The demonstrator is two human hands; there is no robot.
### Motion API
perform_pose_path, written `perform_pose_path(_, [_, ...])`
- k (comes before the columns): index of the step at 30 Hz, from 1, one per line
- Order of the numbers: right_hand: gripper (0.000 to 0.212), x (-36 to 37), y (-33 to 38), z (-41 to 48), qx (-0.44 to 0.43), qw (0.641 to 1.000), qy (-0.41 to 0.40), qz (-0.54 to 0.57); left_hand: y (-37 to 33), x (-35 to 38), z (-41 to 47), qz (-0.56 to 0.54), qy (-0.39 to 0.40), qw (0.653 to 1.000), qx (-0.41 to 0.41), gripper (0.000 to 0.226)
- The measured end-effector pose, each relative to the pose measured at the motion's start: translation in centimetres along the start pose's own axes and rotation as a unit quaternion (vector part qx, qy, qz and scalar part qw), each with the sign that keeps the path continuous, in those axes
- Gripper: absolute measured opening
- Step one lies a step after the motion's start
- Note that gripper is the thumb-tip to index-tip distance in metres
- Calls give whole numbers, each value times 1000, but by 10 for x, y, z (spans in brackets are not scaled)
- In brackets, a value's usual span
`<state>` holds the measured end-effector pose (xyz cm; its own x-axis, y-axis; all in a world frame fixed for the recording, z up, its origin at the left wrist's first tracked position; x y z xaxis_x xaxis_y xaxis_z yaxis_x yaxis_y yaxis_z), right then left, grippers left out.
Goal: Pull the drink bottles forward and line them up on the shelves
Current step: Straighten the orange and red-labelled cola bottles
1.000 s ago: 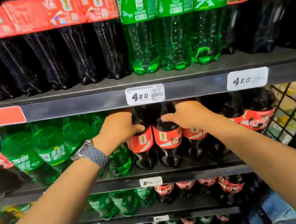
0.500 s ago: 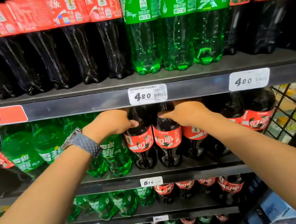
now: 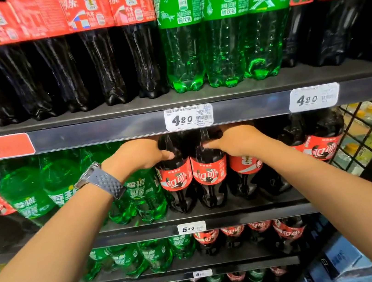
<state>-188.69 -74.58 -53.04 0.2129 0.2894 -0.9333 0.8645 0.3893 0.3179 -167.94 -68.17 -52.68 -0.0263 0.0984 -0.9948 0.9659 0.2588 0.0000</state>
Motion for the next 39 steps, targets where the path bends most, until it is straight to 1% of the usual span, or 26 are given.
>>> perform_pose_path(2, [40,0,4,0,-16,997,-1,-69,-4,0,-2,-9,-31,999,25,50])
perform_pose_path(3, [37,-1,5,0,-20,995,-3,-99,-7,0,-4,-18,-43,998,34,46])
perform_pose_path(5, [35,0,5,2,-20,991,-4,-129,-10,-1,-7,-30,-62,997,43,38])
perform_pose_path(6, [37,0,4,1,-17,992,-13,-123,-12,-2,-8,-33,-70,996,43,36])
perform_pose_path(7, [42,0,3,1,-12,995,-29,-92,-14,-3,-9,-36,-79,995,43,37])
perform_pose_path(9, [52,-1,0,-3,-19,995,-92,-9,-19,-3,-13,-39,-120,991,50,40])
perform_pose_path(10, [51,-2,-2,-8,-37,990,-138,15,-23,-4,-17,-44,-160,984,63,41])
perform_pose_path(11, [48,-3,-6,-13,-54,981,-183,29,-28,-4,-21,-43,-212,972,89,40])
perform_pose_path(13, [35,-8,-22,-26,-74,960,-265,43,-41,-2,-30,-10,-304,937,173,38])
perform_pose_path(14, [27,-11,-34,-34,-80,947,-308,42,-48,1,-33,2,-322,923,212,41])
perform_pose_path(16, [20,-14,-58,-51,-67,924,-377,12,-62,5,-31,-2,-312,915,255,49])
perform_pose_path(17, [18,-15,-69,-60,-51,917,-396,-4,-69,6,-30,-8,-314,914,256,49])
perform_pose_path(19, [17,-18,-90,-70,-18,910,-413,-22,-84,2,-31,-22,-343,905,249,46])
perform_pose_path(20, [17,-19,-102,-71,3,911,-412,-22,-93,0,-32,-30,-356,899,252,45])
perform_pose_path(21, [26,-22,-112,-70,31,915,-402,-13,-102,-2,-32,-38,-358,897,258,44])
perform_pose_path(22, [36,-26,-124,-69,51,920,-388,4,-112,-3,-31,-42,-345,900,265,45])
perform_pose_path(23, [41,-30,-133,-68,65,924,-377,20,-121,-4,-29,-45,-326,906,268,47])
perform_pose_path(25, [44,-36,-146,-63,72,929,-362,31,-138,-3,-22,-52,-283,923,254,50])
perform_pose_path(29, [41,-42,-161,-52,64,941,-332,28,-165,2,-7,-58,-224,957,174,53])
perform_pose_path(31, [50,-43,-166,-47,46,944,-325,27,-177,4,1,-62,-196,971,126,62])
perform_pose_path(32, [53,-44,-169,-43,35,950,-310,27,-182,6,5,-72,-169,977,105,68])
perform_pose_path(34, [54,-45,-175,-35,25,968,-249,24,-190,8,12,-127,-106,983,74,78])
perform_pose_path(35, [53,-46,-178,-31,25,977,-209,21,-195,10,14,-164,-87,981,62,81])
perform_pose_path(37, [52,-48,-184,-24,15,990,-140,17,-202,10,18,-200,-97,974,46,79])
perform_pose_path(39, [52,-51,-187,-19,7,995,-100,17,-203,12,18,-187,-109,976,21,76])
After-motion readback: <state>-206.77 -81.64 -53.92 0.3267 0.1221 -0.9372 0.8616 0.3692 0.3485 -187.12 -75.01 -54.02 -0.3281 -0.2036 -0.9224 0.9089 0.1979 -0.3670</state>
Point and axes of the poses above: each hand's wrist, its own z-axis towards the middle knuckle, its own x-axis out of the palm, y = z × x, the point moved 4 cm from there along z, towards the middle knuckle, and after that the axes turned 2 degrees about x, right-handed, at the moved point
